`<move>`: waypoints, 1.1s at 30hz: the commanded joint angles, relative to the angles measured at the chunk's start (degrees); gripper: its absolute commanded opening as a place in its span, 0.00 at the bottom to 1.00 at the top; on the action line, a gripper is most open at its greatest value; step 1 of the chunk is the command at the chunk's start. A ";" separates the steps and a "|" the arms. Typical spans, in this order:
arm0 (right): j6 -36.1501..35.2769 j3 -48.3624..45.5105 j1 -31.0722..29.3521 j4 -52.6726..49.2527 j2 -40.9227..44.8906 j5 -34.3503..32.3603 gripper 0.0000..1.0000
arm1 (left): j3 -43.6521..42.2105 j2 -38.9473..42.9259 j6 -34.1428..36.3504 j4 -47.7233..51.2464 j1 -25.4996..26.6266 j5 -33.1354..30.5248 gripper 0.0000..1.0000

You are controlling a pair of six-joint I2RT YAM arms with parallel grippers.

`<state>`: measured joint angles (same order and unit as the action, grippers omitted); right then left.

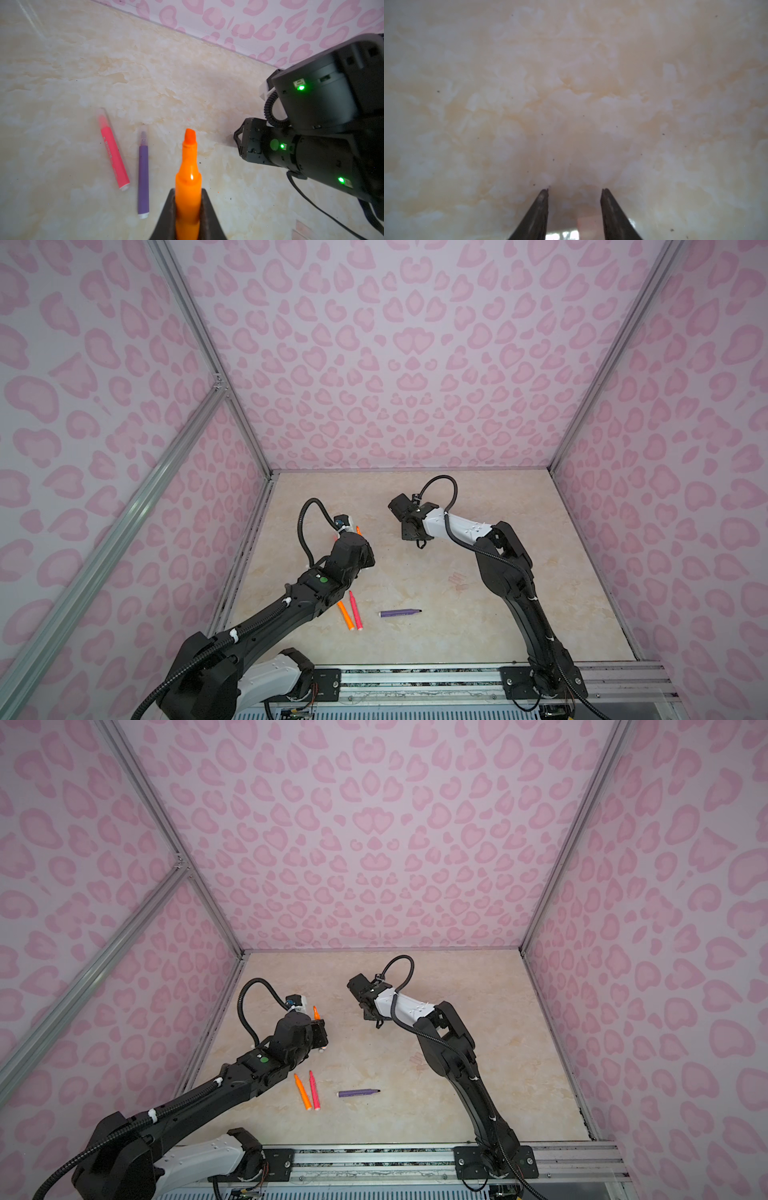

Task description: Insert the pens into the pen caps

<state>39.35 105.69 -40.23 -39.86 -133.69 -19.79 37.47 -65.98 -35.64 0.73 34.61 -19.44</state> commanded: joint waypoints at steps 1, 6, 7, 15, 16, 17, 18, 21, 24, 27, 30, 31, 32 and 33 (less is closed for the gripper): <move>1.87 -4.38 0.29 -1.88 2.21 -5.16 0.49 | 0.13 0.58 0.39 -0.63 0.02 -0.43 0.03; 1.87 -6.56 1.02 -1.32 3.73 -5.28 0.51 | 0.00 0.58 0.40 -0.65 0.02 -0.36 0.03; 1.98 -6.55 1.12 -1.45 3.55 -4.92 0.51 | 0.03 0.58 0.42 -0.58 0.02 -0.36 0.03; 4.36 -11.47 0.52 0.66 5.89 -2.43 0.50 | -0.17 1.11 0.74 -0.59 -0.07 -1.08 0.03; 4.97 -12.89 0.41 1.41 6.62 -2.01 0.51 | -0.18 1.06 0.75 -0.69 -0.07 -1.21 0.03; 5.56 -13.91 0.35 2.05 7.45 -1.52 0.51 | -0.21 1.03 0.79 -0.68 -0.07 -1.21 0.03; 6.39 -15.48 0.37 2.73 8.41 -1.30 0.52 | -0.15 0.95 0.83 -0.71 -0.07 -1.28 0.03; 8.37 -19.81 0.63 5.13 10.99 -0.70 0.54 | -0.14 0.75 1.05 -0.64 -0.07 -1.64 0.03; 9.88 -23.54 1.23 6.80 12.87 -0.02 0.54 | -0.27 0.69 1.01 -0.72 -0.12 -1.92 0.03; 10.26 -25.41 1.51 8.24 14.31 -0.33 0.54 | -0.38 0.41 1.02 -0.78 -0.16 -1.83 0.03; 9.62 -24.58 1.75 8.30 13.49 0.25 0.53 | -0.17 0.06 1.10 -0.74 -0.16 -1.83 0.03; 9.47 -24.08 1.80 8.22 13.01 0.66 0.53 | -0.15 -0.03 1.10 -0.74 -0.16 -1.83 0.03; 9.43 -23.72 1.86 8.13 12.59 1.00 0.52 | -0.19 -0.03 1.18 -0.82 -0.16 -1.83 0.03; 9.47 -23.37 1.89 8.20 12.17 1.36 0.52 | -0.12 -0.03 1.14 -0.76 -0.18 -1.84 0.03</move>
<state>48.51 82.02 -38.50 -31.09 -120.01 -20.56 37.34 -65.82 -34.76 0.73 34.52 -20.38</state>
